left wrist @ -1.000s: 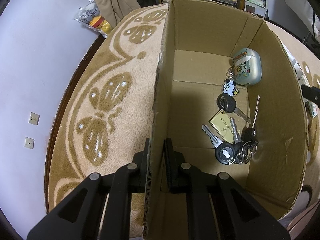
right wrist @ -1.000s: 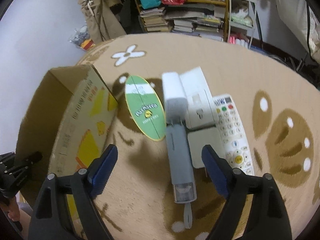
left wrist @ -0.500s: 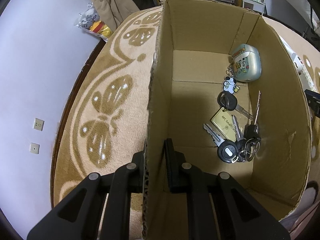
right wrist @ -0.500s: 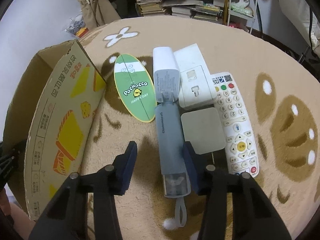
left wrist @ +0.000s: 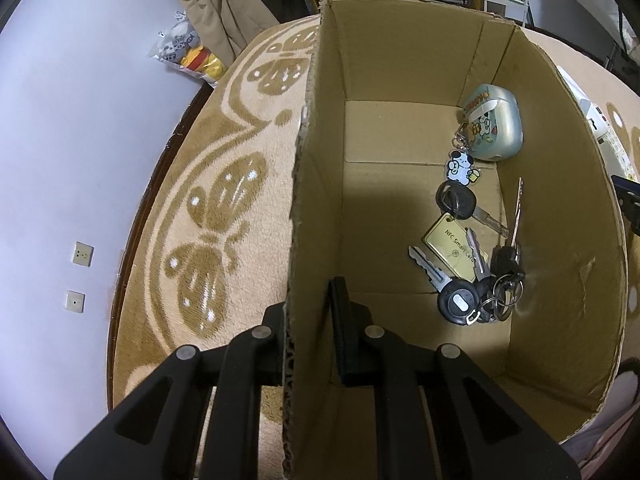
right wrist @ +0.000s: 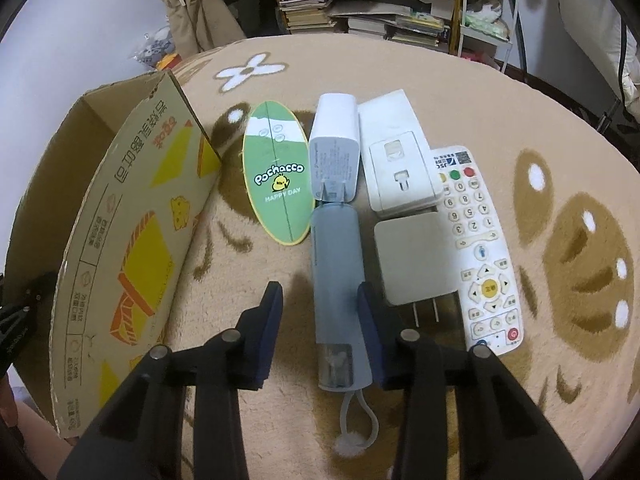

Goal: Organize rigid objects
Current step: 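Move the right tool to the items and grasp the light-blue cylinder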

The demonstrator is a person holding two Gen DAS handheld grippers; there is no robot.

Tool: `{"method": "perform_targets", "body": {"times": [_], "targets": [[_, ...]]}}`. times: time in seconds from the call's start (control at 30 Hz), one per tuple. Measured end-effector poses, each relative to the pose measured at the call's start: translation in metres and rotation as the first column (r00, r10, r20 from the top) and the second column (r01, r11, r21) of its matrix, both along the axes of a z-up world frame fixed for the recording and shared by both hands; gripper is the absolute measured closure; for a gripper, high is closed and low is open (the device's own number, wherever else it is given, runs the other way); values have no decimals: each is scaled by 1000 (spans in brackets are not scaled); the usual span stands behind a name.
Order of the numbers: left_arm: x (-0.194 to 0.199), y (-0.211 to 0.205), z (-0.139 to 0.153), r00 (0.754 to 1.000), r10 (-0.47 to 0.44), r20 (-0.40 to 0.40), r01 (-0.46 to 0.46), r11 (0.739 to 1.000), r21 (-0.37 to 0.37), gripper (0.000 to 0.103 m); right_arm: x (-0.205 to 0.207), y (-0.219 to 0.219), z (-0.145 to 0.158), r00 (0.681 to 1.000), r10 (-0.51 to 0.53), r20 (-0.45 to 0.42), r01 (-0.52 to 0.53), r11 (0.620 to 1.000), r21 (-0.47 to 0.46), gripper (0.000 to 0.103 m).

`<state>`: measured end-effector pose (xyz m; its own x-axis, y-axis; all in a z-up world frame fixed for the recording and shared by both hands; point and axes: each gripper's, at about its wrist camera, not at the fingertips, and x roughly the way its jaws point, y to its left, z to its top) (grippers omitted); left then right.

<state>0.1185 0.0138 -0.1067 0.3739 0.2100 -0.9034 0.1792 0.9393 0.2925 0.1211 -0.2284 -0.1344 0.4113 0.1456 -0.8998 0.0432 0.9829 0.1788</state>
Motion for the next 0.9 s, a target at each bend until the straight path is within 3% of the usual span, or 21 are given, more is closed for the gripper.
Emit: {"method": "perform_targets", "body": {"times": [0.47, 0.73, 0.8, 0.9], "targets": [[3, 4, 0, 1000, 6, -5, -6, 1000, -5, 90, 3, -8, -3, 1000, -16, -20, 18, 998, 62, 62], [6, 8, 0, 1000, 11, -8, -11, 1000, -12, 90, 13, -22, -16, 996, -54, -74, 67, 982, 178, 60], [6, 6, 0, 1000, 13, -9, -13, 1000, -12, 90, 16, -18, -24, 994, -50, -95, 66, 982, 174, 60], [6, 7, 0, 1000, 11, -8, -11, 1000, -10, 90, 17, -4, -29, 997, -26, -71, 32, 996, 84, 61]]}}
